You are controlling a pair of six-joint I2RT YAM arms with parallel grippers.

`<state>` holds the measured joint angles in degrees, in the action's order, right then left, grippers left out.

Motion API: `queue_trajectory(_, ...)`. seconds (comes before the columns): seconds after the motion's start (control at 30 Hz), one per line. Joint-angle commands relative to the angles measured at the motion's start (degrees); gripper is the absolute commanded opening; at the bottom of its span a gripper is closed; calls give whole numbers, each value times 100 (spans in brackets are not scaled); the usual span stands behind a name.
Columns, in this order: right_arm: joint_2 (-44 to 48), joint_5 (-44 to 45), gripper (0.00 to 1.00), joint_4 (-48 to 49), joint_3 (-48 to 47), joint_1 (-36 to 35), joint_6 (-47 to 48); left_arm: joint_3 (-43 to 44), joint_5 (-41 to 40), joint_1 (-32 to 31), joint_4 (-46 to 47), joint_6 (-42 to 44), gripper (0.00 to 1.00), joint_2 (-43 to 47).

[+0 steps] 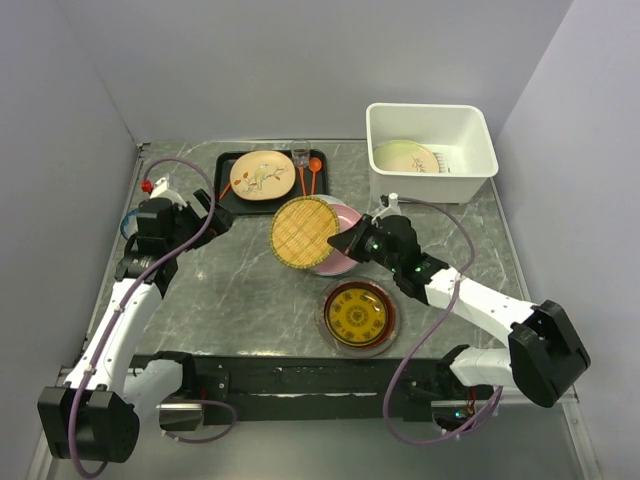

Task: Place the plates into the plastic bin on the countertop
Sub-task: Pick up the plate at the center of the board, then place the plate in the plastic bin.

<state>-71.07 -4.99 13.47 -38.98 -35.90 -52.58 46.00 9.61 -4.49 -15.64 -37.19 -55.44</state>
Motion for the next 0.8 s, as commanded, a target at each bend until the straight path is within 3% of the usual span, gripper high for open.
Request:
queue_trajectory(0.0,-21,-309,0,375,-408,180,160,269,-55,-17,-88,177,99,-46)
queue_trajectory(0.77,242,-748,0,279,-426,1067,318,-232,428,-25,500,54,99,-151)
